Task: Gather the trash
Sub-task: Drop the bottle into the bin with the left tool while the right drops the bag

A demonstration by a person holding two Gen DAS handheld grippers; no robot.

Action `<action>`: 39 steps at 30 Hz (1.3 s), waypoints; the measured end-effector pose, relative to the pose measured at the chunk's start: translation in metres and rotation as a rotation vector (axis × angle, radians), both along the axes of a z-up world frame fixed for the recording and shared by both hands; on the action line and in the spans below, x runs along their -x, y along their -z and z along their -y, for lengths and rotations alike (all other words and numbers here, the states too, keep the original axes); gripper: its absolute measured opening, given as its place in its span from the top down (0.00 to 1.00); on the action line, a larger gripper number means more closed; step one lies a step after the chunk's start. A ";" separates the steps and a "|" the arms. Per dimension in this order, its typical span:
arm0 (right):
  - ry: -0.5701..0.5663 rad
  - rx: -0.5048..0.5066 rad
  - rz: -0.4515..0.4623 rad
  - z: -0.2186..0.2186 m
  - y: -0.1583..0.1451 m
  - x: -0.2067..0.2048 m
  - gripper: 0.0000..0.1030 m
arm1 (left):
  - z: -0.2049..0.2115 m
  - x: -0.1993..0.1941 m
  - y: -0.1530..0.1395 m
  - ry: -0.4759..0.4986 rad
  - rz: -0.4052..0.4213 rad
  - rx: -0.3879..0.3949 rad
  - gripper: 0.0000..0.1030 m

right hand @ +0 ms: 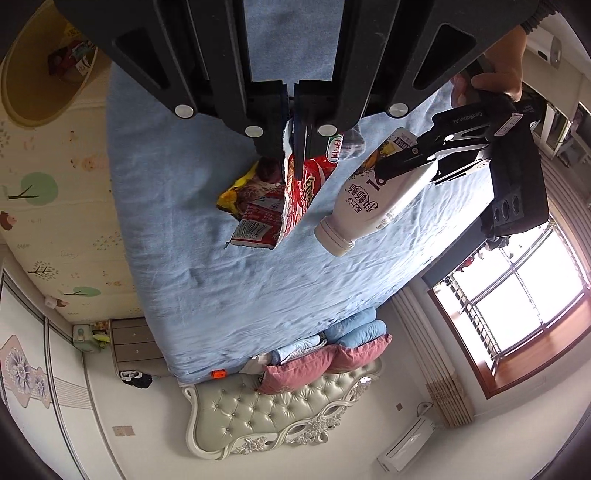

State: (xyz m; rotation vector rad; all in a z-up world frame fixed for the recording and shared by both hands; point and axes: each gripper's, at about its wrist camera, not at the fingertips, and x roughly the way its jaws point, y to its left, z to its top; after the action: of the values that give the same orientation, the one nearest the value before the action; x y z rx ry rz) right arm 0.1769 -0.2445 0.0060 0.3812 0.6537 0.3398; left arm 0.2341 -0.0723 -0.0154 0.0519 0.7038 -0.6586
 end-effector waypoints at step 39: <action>0.593 -0.084 -0.226 0.310 0.146 0.193 0.98 | 0.407 0.081 0.126 0.490 -0.242 -0.265 0.51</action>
State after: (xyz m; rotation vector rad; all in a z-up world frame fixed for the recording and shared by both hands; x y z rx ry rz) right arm -0.0164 -0.5544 -0.1396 0.6773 0.7152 -0.2458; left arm 0.1531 -0.4791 -0.1415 0.4045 1.0232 -1.0468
